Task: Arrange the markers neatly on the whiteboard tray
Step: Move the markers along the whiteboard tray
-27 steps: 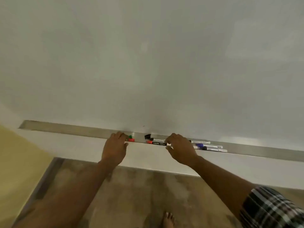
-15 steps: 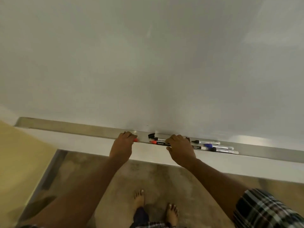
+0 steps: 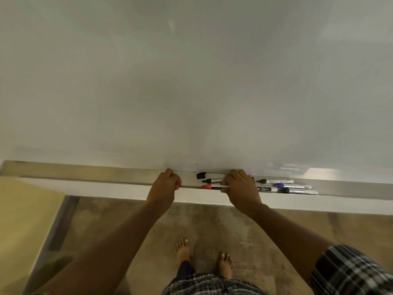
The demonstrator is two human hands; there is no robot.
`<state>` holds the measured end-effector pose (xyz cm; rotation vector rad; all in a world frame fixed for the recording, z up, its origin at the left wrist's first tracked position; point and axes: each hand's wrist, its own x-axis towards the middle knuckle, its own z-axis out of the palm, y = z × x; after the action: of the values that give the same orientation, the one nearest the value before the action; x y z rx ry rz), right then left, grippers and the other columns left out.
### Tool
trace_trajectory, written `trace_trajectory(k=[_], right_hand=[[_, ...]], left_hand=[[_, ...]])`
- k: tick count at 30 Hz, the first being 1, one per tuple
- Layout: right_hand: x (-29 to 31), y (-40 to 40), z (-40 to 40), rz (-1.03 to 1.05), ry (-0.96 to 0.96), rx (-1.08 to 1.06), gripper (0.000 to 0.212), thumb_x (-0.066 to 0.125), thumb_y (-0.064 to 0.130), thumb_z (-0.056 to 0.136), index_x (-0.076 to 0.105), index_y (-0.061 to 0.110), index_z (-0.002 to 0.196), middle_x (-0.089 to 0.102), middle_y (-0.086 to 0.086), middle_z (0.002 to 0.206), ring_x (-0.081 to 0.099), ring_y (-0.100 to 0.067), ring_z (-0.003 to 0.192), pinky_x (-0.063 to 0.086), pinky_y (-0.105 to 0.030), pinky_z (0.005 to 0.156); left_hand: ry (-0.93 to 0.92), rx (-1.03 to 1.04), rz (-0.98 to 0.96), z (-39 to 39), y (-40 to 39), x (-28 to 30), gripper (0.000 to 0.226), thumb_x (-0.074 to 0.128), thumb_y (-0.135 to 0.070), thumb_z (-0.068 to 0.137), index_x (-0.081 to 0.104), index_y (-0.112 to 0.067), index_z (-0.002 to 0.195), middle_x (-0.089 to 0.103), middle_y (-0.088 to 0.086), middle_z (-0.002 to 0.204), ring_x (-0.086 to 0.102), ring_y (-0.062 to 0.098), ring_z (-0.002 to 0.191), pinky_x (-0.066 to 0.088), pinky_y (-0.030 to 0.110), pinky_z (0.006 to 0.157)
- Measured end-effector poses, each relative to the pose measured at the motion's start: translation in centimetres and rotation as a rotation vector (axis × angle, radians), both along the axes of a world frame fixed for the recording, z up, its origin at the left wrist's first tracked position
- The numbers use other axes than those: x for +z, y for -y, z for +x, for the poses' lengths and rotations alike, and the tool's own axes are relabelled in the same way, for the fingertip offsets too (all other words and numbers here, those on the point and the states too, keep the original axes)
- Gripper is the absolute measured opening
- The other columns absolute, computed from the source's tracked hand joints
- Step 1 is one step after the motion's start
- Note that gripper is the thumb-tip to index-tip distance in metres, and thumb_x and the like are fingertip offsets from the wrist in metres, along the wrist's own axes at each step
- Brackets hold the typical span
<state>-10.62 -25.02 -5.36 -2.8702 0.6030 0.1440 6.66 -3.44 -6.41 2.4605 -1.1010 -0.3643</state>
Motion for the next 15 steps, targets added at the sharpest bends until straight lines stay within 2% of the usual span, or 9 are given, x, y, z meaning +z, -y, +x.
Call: trace_trajectory(k=[4,7,10,13,15], right_hand=[[-0.1,-0.1,-0.1,0.008,0.033,-0.012,0.024,0.069,0.038,0.088,0.066,0.025,0.107,0.059,0.000,0.115,0.049,-0.023,0.113,0.045,-0.042,0.090],[0.0,-0.3,-0.2,0.018,0.064,-0.024,0.021,0.067,0.036,0.089,0.065,0.024,0.107,0.059,0.000,0.112,0.050,-0.023,0.111,0.044,-0.043,0.089],[0.3,-0.4,-0.1,0.025,0.092,-0.017,0.019,0.065,0.034,0.091,0.064,0.023,0.107,0.060,0.001,0.110,0.051,-0.023,0.109,0.042,-0.041,0.087],[0.9,-0.8,0.2,0.061,0.128,-0.019,0.017,0.057,0.032,0.096,0.060,0.023,0.110,0.062,0.002,0.109,0.051,-0.021,0.104,0.039,-0.038,0.087],[1.4,-1.1,0.4,0.091,0.166,-0.012,0.017,0.053,0.033,0.099,0.058,0.024,0.112,0.064,0.003,0.108,0.054,-0.021,0.101,0.039,-0.039,0.087]], left_hand=[[-0.091,0.062,-0.165,-0.4,0.4,0.4,0.016,0.063,-0.001,0.084,0.065,-0.018,0.085,0.059,-0.001,0.091,0.057,0.017,0.084,0.050,0.033,0.075],[-0.190,0.118,-0.275,-1.3,0.5,0.6,0.020,0.060,-0.003,0.089,0.060,-0.023,0.090,0.066,-0.005,0.089,0.062,0.011,0.085,0.053,0.030,0.077],[-0.257,0.148,-0.319,-2.1,0.6,1.1,0.022,0.058,-0.006,0.093,0.057,-0.028,0.093,0.070,-0.007,0.091,0.065,0.004,0.086,0.052,0.020,0.079],[-0.297,0.159,-0.394,-2.7,1.0,1.6,0.018,0.060,-0.009,0.093,0.061,-0.024,0.103,0.071,-0.006,0.095,0.066,0.003,0.089,0.049,0.013,0.080],[-0.298,0.161,-0.426,-3.0,1.3,1.8,0.017,0.062,-0.011,0.092,0.063,-0.020,0.107,0.071,-0.007,0.096,0.066,0.002,0.089,0.049,0.012,0.080]])
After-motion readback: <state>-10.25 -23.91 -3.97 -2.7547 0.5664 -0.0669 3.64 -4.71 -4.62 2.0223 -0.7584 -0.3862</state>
